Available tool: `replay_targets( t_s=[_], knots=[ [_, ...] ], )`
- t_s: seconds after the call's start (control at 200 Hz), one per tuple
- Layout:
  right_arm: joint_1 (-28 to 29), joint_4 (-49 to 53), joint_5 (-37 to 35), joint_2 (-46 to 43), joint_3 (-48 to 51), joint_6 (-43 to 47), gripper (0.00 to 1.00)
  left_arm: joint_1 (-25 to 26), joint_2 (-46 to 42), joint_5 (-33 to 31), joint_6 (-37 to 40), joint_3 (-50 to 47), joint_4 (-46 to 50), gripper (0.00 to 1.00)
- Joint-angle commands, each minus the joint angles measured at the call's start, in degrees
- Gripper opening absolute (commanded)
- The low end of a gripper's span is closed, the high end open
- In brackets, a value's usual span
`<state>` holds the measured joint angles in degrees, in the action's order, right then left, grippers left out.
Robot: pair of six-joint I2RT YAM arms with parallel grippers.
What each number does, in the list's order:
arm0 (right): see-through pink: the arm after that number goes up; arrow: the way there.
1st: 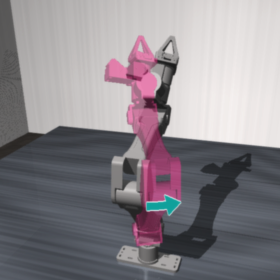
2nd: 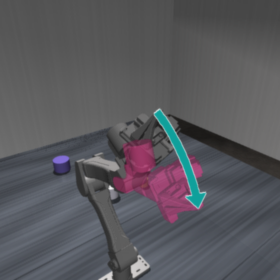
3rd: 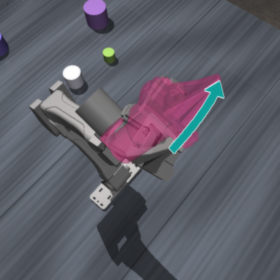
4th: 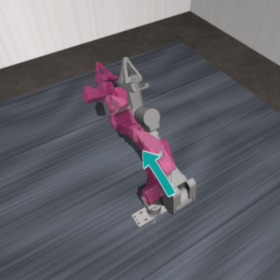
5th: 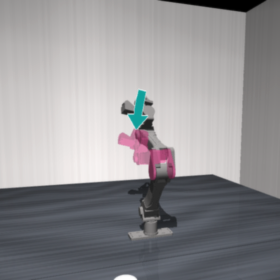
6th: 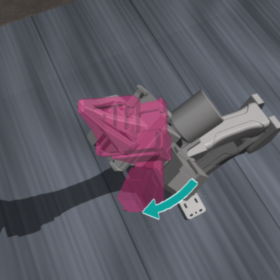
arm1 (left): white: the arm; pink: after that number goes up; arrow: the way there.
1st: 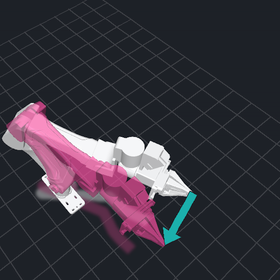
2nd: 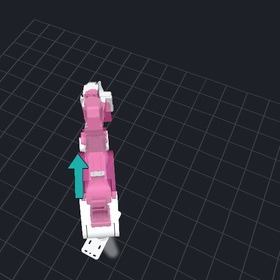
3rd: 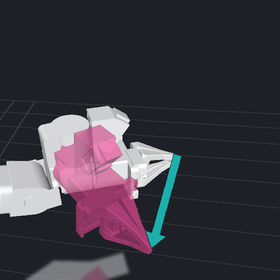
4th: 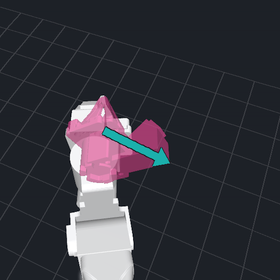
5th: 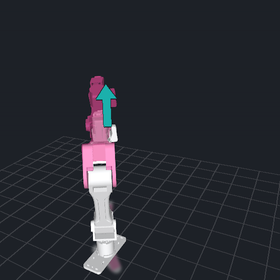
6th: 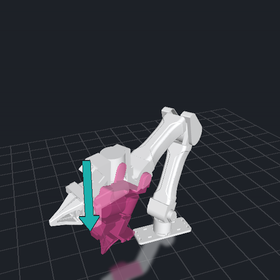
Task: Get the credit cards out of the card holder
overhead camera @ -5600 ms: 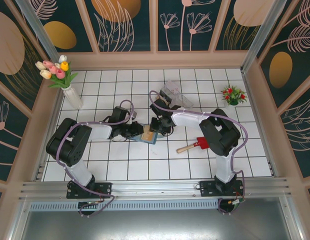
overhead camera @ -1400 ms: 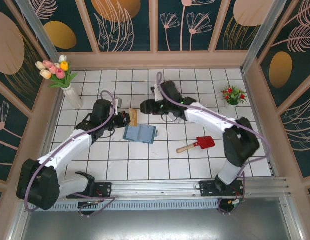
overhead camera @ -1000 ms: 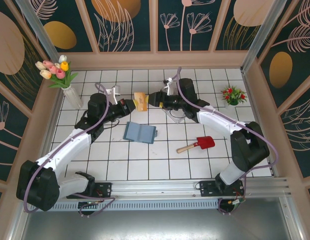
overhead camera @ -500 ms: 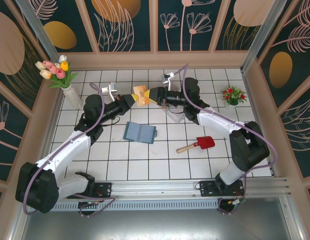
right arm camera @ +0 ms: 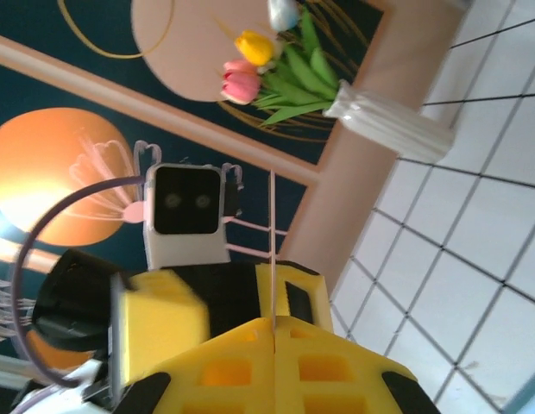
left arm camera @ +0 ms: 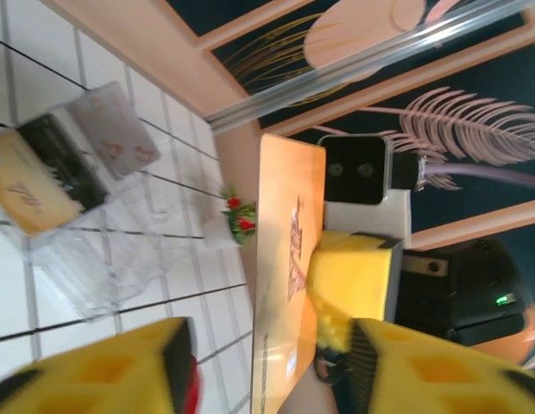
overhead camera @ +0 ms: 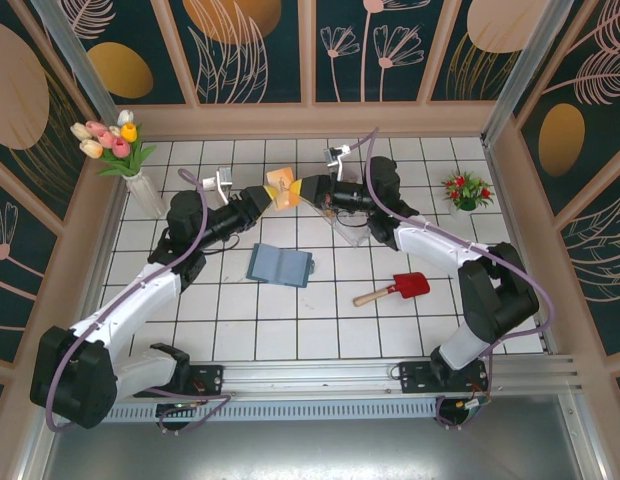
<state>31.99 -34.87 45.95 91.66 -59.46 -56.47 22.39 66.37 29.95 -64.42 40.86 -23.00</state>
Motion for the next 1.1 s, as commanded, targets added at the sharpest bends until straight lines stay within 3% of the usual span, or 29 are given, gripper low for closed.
replay_targets(
  t_s=[0.0,0.125,0.225,0.405,0.711,1.096],
  knots=[
    [-0.31,10.1,-6.02,-1.23,-1.57,9.16,0.0,-0.24,-1.91,-5.05,5.0,1.73,10.14,0.74],
    [-0.35,24.87,-15.02,-1.07,-6.27,21.71,0.0,-0.19,-4.62,-15.18,11.39,0.55,19.81,0.98],
    [-0.27,31.12,-22.78,-0.19,-8.37,29.24,0.0,-0.22,-7.51,-21.62,14.24,-1.36,24.34,0.98],
    [-0.34,37.96,-31.14,3.87,-13.61,41.77,0.0,-0.22,-9.59,-27.22,17.29,-2.37,31.0,0.98],
    [-0.33,43.32,-37.73,11.42,-20.0,62.47,0.0,-0.24,-10.03,-27.11,18.16,-5.48,30.15,0.99],
    [-2.28,50.08,-38.94,17.04,-25.35,72.78,0.0,-0.2,-10.03,-26.0,19.51,-6.67,29.7,0.99]
  ],
)
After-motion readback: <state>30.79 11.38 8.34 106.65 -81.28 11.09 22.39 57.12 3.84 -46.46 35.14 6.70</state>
